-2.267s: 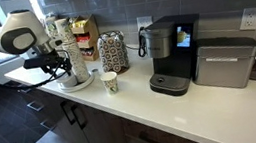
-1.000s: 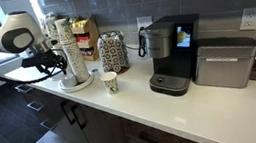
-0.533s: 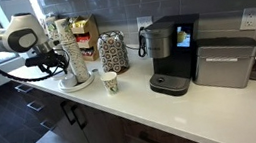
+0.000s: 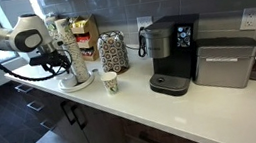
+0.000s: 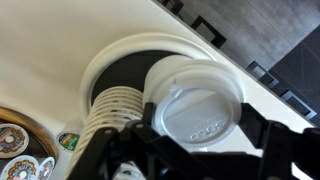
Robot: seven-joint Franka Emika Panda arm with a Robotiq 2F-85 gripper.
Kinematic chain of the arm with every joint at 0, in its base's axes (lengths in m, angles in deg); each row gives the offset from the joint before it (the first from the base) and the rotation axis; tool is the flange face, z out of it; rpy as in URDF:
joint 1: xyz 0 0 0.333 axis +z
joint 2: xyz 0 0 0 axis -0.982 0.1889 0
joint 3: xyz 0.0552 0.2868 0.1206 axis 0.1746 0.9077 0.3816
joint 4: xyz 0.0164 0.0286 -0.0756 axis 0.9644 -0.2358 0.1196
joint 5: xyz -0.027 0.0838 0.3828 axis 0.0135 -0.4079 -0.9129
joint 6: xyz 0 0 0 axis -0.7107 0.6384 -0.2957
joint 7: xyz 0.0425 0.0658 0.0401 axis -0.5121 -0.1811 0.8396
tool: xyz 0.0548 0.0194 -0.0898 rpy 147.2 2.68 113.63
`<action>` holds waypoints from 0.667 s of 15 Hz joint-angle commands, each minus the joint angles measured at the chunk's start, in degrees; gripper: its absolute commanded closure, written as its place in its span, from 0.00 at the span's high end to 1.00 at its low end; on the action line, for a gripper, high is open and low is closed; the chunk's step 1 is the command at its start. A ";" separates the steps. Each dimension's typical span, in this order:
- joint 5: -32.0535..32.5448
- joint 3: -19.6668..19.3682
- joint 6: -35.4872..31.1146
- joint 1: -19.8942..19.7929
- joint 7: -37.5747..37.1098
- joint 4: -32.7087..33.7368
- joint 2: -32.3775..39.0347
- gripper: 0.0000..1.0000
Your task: Take the lid off of the coffee cup
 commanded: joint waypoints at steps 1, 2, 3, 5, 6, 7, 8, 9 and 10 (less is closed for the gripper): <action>-1.95 1.00 -0.19 -1.02 -0.82 1.17 1.40 0.83; -2.31 1.05 -0.28 -1.08 -0.85 1.27 1.55 0.82; -2.61 1.11 -0.35 -1.11 -0.98 1.41 1.75 0.82; -2.88 1.23 -0.62 -1.18 -1.22 1.42 1.99 0.83; -2.93 1.28 -0.90 -1.22 -1.38 1.36 2.06 0.83; -2.60 1.39 -2.00 -1.28 -1.56 1.05 2.01 0.84; -2.66 1.48 -2.64 -1.32 -1.61 0.94 2.04 0.85; -2.36 1.59 -3.51 -1.36 -1.79 0.78 2.10 0.84; -2.38 1.67 -3.98 -1.36 -1.84 0.73 2.16 0.84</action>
